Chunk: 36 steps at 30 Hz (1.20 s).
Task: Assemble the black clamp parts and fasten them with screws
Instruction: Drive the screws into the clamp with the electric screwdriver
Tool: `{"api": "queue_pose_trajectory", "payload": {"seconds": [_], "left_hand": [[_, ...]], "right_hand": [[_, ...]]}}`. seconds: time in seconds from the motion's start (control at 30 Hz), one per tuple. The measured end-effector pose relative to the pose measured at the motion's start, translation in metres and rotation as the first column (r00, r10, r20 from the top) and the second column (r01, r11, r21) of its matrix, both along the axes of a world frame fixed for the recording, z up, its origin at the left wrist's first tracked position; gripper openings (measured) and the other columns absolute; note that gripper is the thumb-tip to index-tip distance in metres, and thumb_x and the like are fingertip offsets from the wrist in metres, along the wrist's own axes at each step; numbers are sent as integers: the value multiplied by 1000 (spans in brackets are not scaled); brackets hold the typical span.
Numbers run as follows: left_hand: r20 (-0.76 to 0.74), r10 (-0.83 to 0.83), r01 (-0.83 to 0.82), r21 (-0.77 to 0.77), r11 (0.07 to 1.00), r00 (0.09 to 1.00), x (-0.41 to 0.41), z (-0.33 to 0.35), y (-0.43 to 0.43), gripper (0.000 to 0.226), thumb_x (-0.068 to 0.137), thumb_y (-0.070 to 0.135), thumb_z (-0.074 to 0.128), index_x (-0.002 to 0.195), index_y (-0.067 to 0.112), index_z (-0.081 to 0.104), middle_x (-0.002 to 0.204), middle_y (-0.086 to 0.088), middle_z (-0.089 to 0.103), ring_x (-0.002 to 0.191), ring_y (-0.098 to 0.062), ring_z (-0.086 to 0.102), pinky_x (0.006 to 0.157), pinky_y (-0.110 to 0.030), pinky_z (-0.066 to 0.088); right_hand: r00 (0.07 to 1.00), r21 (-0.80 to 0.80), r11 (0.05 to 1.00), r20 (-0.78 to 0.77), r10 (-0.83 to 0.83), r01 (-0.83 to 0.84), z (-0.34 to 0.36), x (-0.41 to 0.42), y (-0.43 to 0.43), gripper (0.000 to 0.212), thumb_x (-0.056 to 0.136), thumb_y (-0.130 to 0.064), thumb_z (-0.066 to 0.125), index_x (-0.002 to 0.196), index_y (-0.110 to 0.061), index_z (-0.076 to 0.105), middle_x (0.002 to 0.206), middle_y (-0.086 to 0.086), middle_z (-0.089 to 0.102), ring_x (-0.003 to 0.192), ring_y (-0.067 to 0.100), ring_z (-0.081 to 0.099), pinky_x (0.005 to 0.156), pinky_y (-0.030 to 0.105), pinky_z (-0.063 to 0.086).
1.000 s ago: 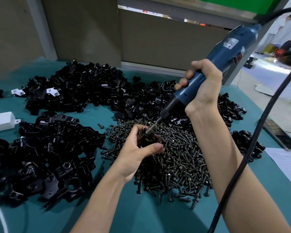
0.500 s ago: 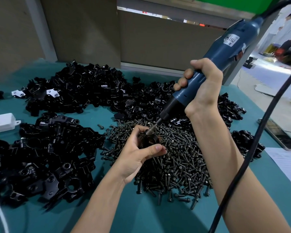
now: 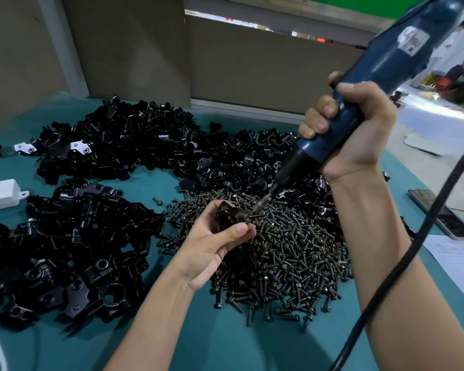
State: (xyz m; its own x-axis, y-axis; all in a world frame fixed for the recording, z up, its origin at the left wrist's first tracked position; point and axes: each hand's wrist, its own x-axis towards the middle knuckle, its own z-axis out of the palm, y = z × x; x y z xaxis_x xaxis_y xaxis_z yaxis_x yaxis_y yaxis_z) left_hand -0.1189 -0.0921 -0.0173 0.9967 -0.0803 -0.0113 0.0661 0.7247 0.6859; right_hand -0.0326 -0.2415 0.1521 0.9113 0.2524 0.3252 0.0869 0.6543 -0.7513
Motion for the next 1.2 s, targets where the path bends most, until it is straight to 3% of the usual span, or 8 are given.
{"api": "queue_pose_trajectory", "payload": {"seconds": [0.1, 0.17, 0.37, 0.9, 1.2], "left_hand": [[-6, -7, 7, 12, 1000, 1000, -1, 1, 0, 55, 57, -1, 85, 103, 8, 58, 90, -8, 74, 86, -26, 74, 77, -27, 60], [-9, -16, 17, 16, 1000, 1000, -2, 1, 1, 55, 63, -5, 81, 110, 6, 55, 90, -8, 75, 87, -27, 74, 77, -27, 60], [9, 1, -2, 41, 999, 1000, -4, 5, 0, 62, 54, 4, 86, 107, 9, 55, 84, -4, 74, 81, -25, 74, 75, -28, 60], [21, 11, -14, 131, 991, 1000, -5, 3, 0, 65, 54, 9, 89, 110, 12, 54, 87, -5, 76, 82, -27, 75, 80, -31, 60], [42, 18, -24, 144, 989, 999, -4, -2, 2, 51, 64, -10, 76, 105, 12, 55, 83, -8, 73, 81, -27, 75, 76, -27, 59]], "right_hand": [[999, -22, 999, -24, -30, 30, -7, -2, 1, 7, 75, -14, 52, 81, -14, 54, 52, -4, 45, 41, 12, 39, 46, 21, 37], [998, -27, 999, -30, -46, 45, -10, -2, 3, 6, 76, -14, 51, 82, -14, 53, 52, -4, 45, 41, 11, 40, 46, 21, 38], [997, -34, 997, -38, -71, 70, -11, -2, 6, 6, 76, -13, 52, 81, -14, 51, 53, -3, 45, 42, 12, 40, 46, 21, 38], [994, -72, 993, -56, -98, 94, -13, 0, 12, 7, 72, -12, 52, 74, -15, 47, 52, -2, 43, 41, 13, 37, 45, 21, 37], [993, -64, 994, -68, -95, 91, -13, -1, 15, 7, 70, -11, 53, 72, -15, 47, 53, -2, 42, 40, 13, 38, 44, 21, 37]]}}
